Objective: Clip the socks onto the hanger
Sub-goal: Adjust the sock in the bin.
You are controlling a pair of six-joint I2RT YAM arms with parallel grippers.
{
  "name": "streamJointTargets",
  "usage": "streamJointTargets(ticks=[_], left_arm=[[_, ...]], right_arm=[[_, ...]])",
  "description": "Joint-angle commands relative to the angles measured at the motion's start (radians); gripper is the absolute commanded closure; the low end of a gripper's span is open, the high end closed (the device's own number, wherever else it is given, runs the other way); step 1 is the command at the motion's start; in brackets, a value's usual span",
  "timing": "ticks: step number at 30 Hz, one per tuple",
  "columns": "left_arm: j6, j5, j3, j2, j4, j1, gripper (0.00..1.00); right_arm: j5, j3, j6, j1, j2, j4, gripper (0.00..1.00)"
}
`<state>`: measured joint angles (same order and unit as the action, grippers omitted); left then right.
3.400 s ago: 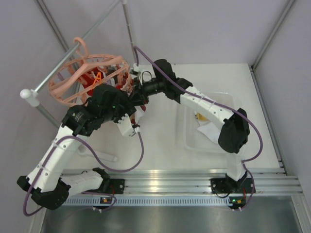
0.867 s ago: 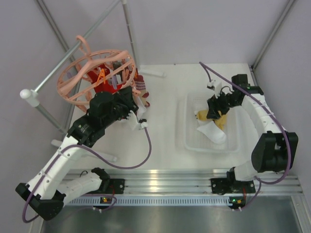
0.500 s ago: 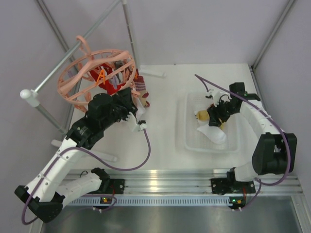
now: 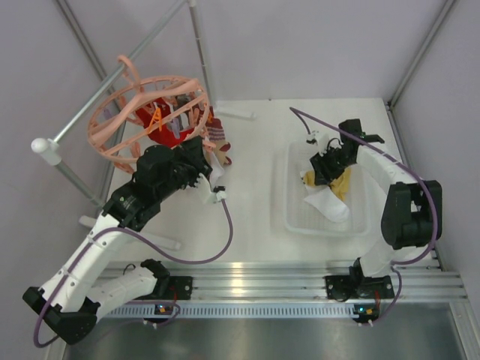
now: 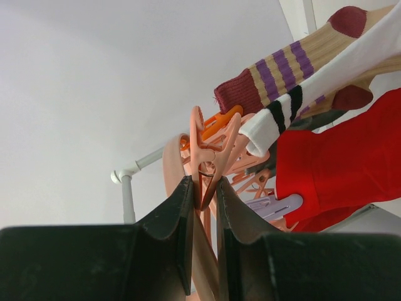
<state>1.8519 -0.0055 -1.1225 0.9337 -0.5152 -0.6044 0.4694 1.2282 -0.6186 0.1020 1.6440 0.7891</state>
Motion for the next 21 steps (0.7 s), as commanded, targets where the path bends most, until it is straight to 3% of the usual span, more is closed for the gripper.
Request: streamJointTargets(ticks=[1,13,18,21], left_arm=[[-0.036,0.033,0.013,-0.019,0.053,-0.003,1.00],[-0.040,0.033,0.018,-0.019,0.053,-0.003,1.00],[-0.043,0.035,0.018,-0.018,0.055,-0.003,1.00],[-0.046,0.036,0.018,-0.019,0.055,-0.003,1.00]], right_arm=[[-0.049,-0.010,0.028,0.044,-0.007,-0.090,0.50],[-0.126,0.017,0.013,0.139,0.117,-0.168,0.51],[-0.149,0.011,0.017,0.156,0.143,-0.195,0.59],[-0.155,0.008,0.014,0.154,0.142,-0.202,0.72]])
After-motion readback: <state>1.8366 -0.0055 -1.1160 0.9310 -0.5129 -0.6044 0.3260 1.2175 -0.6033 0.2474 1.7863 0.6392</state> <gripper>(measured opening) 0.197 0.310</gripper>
